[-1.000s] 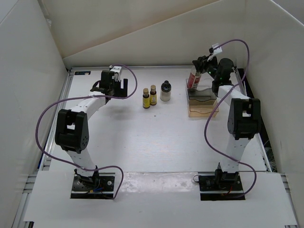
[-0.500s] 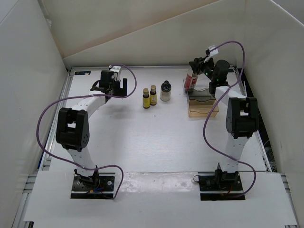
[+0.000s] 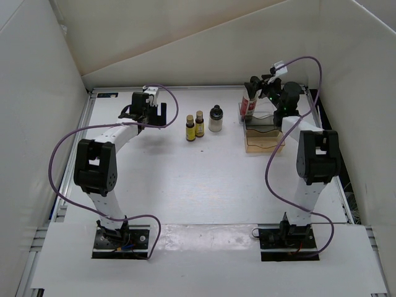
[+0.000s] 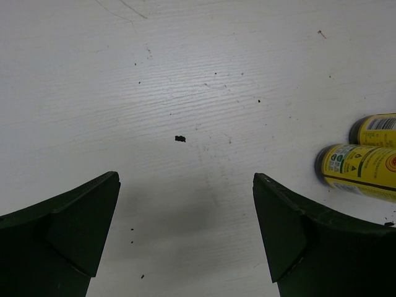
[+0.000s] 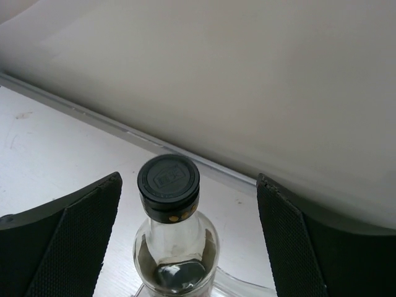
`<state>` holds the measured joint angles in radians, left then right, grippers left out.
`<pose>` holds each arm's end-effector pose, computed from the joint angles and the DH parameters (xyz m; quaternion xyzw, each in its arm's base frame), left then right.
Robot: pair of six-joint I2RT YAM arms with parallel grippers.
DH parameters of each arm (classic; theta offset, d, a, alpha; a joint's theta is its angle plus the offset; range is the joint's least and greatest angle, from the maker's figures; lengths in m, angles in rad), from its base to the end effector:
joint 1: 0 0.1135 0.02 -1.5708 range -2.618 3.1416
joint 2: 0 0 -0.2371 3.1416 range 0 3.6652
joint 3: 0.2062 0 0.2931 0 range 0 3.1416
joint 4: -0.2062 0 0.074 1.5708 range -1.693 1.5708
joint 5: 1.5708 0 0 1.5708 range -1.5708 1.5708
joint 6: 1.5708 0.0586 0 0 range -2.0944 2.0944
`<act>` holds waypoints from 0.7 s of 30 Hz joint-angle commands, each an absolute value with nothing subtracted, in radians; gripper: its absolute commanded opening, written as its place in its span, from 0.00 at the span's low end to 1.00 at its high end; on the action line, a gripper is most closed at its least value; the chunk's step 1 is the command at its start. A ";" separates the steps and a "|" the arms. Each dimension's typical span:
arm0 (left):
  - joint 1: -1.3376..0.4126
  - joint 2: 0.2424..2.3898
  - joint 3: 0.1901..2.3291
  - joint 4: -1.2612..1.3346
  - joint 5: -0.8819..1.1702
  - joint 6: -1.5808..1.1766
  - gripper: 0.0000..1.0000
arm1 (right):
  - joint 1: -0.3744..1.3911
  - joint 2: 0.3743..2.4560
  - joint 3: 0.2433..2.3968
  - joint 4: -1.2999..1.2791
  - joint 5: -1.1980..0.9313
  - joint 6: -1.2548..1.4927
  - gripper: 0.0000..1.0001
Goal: Organize the condiment bottles
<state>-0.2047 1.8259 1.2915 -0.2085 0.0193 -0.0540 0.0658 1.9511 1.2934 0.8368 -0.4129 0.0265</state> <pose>0.4452 -0.0936 0.1588 0.0728 0.9126 -0.0606 0.3977 0.4948 0.0562 0.2285 -0.1696 0.6242 0.1659 0.7444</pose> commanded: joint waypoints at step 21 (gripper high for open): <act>-0.201 1.585 1.121 -0.135 0.032 -0.104 1.00 | 0.412 1.479 1.057 0.649 -0.383 -0.150 0.90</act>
<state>-0.2047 1.6447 1.1412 -0.1635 0.0257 -0.0925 0.3355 1.4776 1.0817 0.6903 -0.3874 -0.1169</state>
